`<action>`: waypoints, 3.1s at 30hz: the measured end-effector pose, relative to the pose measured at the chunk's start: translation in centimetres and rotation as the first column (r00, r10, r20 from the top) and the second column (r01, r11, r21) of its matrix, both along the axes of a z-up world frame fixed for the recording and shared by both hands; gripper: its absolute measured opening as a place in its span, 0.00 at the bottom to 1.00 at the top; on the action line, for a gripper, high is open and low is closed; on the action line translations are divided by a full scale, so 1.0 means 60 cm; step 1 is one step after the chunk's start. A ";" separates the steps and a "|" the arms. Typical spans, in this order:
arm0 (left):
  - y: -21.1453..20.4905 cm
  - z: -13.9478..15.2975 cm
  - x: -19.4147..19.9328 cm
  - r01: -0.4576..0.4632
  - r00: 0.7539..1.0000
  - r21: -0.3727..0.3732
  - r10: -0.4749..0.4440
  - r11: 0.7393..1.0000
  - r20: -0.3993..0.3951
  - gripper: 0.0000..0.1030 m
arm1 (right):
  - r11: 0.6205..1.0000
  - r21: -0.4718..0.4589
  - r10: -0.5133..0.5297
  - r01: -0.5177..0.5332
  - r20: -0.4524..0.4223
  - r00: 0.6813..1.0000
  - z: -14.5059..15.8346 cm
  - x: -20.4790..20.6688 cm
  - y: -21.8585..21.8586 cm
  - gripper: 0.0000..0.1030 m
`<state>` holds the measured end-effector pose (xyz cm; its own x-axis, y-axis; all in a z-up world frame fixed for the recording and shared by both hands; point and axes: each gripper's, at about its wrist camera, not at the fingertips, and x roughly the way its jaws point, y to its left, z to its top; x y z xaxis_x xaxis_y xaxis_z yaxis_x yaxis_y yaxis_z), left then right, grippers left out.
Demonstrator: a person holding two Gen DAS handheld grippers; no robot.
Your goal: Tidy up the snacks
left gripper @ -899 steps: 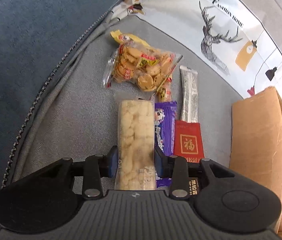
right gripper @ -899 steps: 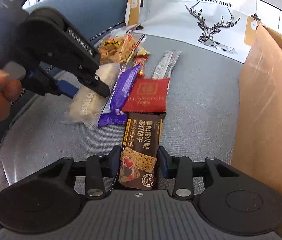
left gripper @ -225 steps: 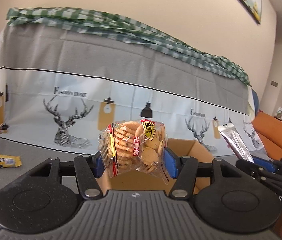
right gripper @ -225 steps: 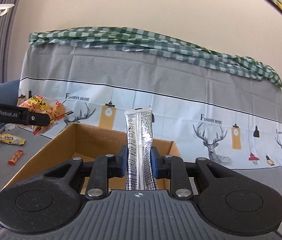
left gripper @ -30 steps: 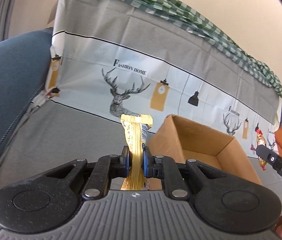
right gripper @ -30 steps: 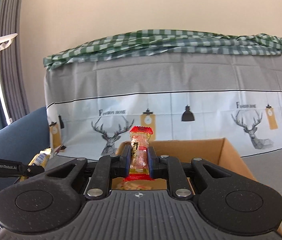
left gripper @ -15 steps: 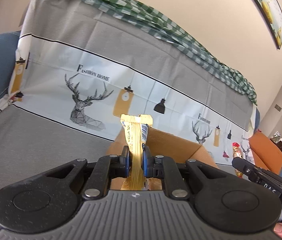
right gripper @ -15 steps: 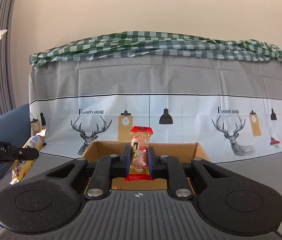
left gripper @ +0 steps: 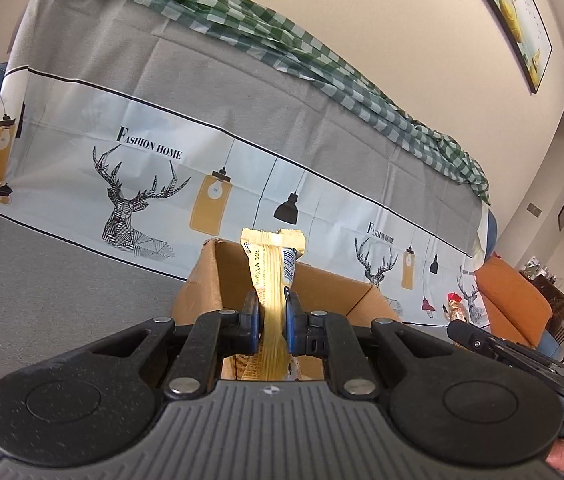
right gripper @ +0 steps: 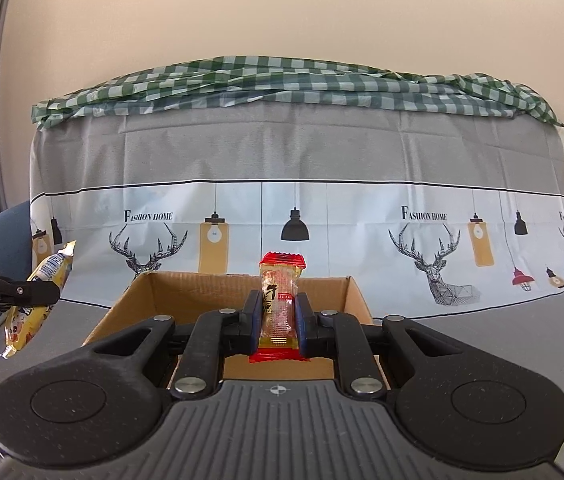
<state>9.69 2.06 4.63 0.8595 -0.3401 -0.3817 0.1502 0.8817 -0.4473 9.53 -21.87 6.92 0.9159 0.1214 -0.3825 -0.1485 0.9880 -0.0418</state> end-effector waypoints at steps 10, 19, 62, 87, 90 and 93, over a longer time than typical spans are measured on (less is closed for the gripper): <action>-0.009 0.003 -0.004 0.016 0.999 -0.026 -0.015 1.000 0.028 0.13 | 1.000 -0.004 0.007 -0.007 0.008 1.000 -0.001 -0.001 0.006 0.17; -0.028 0.008 -0.006 0.035 0.998 -0.052 -0.032 0.998 0.056 0.13 | 1.000 -0.012 0.013 -0.013 0.019 1.000 0.001 -0.002 0.004 0.17; -0.108 0.005 0.028 0.115 0.989 -0.098 -0.104 0.989 0.104 0.13 | 0.999 -0.036 -0.015 0.017 0.045 0.999 -0.001 -0.004 0.013 0.17; -0.061 0.010 -0.067 0.101 0.992 0.072 -0.107 0.992 0.074 0.54 | 1.000 0.001 -0.019 0.019 0.034 0.999 0.008 -0.058 0.005 0.99; -0.056 0.005 -0.106 0.089 0.995 0.091 -0.093 0.992 0.041 0.58 | 0.999 0.040 -0.022 0.021 0.028 0.999 0.013 -0.087 -0.011 0.99; -0.055 0.002 -0.146 0.075 0.997 0.109 -0.077 0.991 0.015 0.62 | 0.998 0.058 -0.011 0.010 0.024 1.000 0.013 -0.122 -0.023 0.99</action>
